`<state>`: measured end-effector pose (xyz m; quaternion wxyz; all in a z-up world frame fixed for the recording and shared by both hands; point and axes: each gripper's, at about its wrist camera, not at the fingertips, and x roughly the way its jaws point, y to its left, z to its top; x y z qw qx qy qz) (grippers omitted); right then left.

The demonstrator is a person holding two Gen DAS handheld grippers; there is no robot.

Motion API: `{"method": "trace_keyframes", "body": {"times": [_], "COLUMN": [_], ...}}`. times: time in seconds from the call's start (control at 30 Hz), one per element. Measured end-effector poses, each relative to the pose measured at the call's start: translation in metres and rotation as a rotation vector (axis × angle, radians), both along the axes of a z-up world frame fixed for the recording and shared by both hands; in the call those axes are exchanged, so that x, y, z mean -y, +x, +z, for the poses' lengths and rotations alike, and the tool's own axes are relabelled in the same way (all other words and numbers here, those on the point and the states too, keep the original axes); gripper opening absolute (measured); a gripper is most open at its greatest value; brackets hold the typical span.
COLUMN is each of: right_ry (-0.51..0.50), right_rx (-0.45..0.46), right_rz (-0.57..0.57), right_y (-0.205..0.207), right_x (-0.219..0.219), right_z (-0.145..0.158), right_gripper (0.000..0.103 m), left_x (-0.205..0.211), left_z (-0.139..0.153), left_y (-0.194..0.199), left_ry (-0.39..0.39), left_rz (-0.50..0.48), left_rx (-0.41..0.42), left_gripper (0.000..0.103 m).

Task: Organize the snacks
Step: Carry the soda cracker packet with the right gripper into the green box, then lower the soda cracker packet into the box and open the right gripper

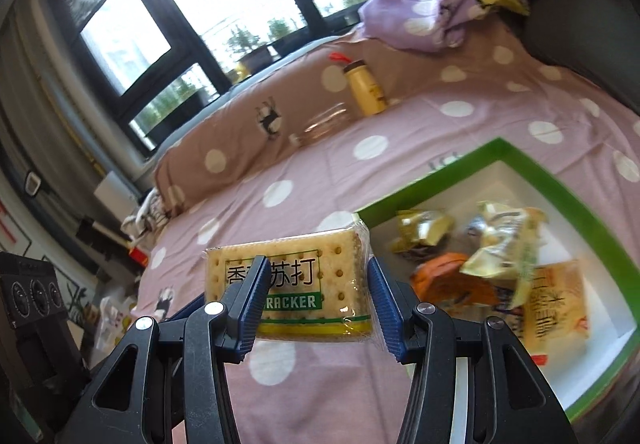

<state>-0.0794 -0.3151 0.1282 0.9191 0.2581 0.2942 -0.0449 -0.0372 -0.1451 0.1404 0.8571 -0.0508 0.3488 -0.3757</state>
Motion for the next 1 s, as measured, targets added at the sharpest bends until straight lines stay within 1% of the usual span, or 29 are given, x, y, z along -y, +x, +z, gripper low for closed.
{"method": "trace_keyframes", "body": {"times": [0.27,0.5,0.7,0.87,1.0], "right_ry": [0.06,0.097,0.123,0.114,0.113], "right_rx": [-0.026,-0.099,-0.158,-0.214,-0.232], "right_rz": [-0.131,-0.225,-0.272,-0.304,-0.312], "right_y": [-0.023,-0.031,-0.032,-0.028,-0.026], "right_x": [0.051,0.079,0.094,0.099,0.102], "right_z": [-0.011,-0.026,-0.039,-0.048,-0.053], "right_gripper": [0.053,0.053,0.054,0.054,0.054], "left_x": [0.059,0.099,0.115,0.127,0.13], "left_z": [-0.004,-0.02,-0.032,-0.043,-0.049], "left_y": [-0.004,-0.009,-0.011,-0.014,-0.015], "left_ry": [0.041,0.099,0.134,0.175,0.195], "left_rz": [-0.1,-0.167,-0.193,-0.206,-0.207], "left_rx": [-0.013,-0.044,-0.077,-0.096,-0.104], "left_gripper": [0.038,0.04,0.04,0.039,0.039]}}
